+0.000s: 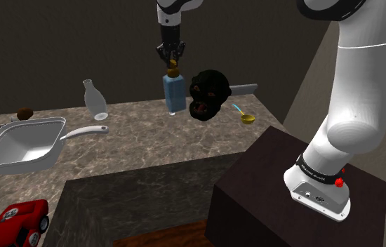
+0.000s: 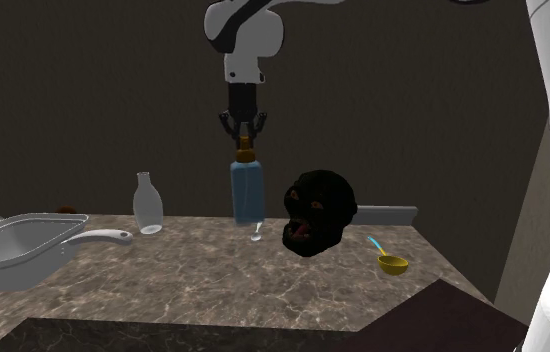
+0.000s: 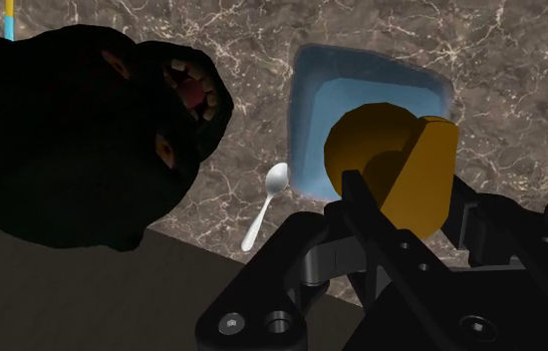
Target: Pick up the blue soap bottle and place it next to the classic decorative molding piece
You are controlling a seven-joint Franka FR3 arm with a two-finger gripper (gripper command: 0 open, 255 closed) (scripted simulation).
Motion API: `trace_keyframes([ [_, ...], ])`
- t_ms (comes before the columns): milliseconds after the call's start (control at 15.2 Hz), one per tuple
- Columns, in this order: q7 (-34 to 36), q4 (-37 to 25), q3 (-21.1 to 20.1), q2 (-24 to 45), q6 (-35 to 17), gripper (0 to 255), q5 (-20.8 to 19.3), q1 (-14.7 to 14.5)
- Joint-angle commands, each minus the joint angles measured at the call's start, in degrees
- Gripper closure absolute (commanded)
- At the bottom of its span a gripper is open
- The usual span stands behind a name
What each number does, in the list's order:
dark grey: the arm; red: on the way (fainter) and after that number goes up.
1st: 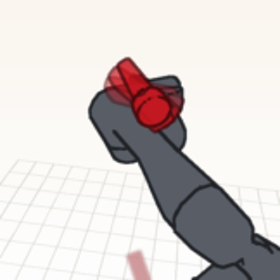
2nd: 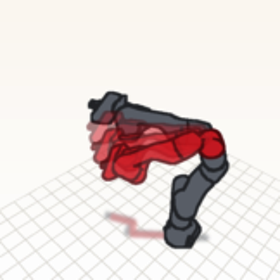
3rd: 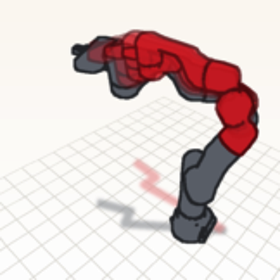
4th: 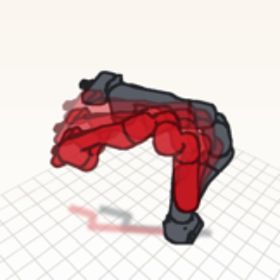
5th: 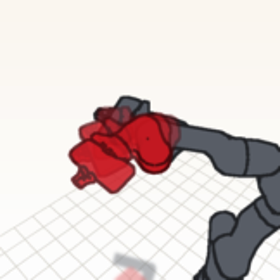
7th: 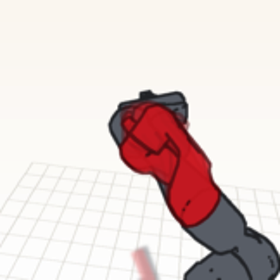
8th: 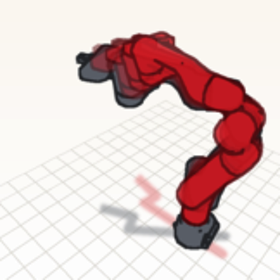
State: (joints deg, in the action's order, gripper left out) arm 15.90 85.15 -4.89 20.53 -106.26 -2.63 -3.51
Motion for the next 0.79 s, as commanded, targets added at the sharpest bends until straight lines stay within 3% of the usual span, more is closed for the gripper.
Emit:
trace_keyframes([
  [0,0.04,-1.05,-0.04,-0.33,1.38,255,0.03,-0.06],
  [726,-0.12,-10.28,-0.10,0.17,10.10,255,0.05,-0.25],
])
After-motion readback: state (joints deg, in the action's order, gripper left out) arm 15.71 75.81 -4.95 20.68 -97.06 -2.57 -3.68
